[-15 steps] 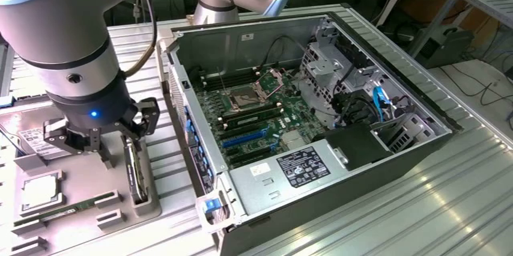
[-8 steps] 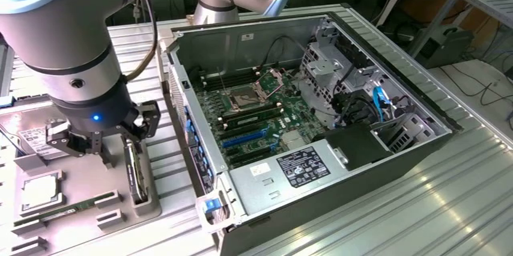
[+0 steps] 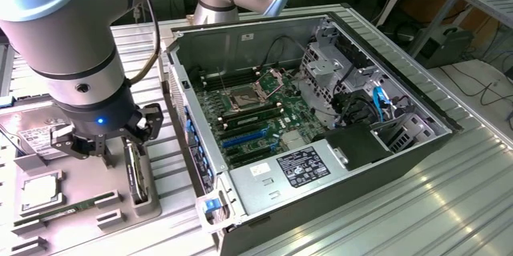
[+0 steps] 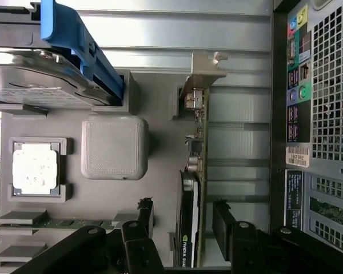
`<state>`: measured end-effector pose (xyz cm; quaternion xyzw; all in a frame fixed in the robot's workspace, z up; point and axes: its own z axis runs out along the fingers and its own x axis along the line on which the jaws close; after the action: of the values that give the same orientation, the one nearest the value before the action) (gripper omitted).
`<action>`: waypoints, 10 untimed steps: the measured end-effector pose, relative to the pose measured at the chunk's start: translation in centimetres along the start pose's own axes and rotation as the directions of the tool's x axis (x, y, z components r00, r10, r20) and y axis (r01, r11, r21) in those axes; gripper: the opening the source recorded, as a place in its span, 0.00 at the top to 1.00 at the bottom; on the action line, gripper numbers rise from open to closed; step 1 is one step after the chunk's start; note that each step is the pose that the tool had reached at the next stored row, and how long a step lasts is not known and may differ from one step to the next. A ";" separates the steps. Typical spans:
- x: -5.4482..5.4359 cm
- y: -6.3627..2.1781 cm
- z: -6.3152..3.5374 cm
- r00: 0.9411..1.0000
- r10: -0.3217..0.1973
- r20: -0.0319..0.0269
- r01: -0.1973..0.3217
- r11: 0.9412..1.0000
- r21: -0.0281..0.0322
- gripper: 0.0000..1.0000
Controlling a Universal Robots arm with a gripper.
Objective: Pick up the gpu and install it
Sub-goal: 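Pick up the gpu and move the gpu toward the slot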
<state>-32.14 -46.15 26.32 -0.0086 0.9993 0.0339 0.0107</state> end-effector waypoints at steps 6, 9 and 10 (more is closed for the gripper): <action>-0.3 -0.04 0.26 1.000 0.000 0.000 0.000 1.000 0.000 0.46; -0.3 -0.17 0.52 1.000 0.000 0.000 0.000 1.000 0.001 0.46; -0.3 -0.19 0.60 1.000 0.000 0.000 0.000 1.000 0.002 0.46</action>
<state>-31.86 -46.30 25.71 -0.0085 0.9994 0.0327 0.0107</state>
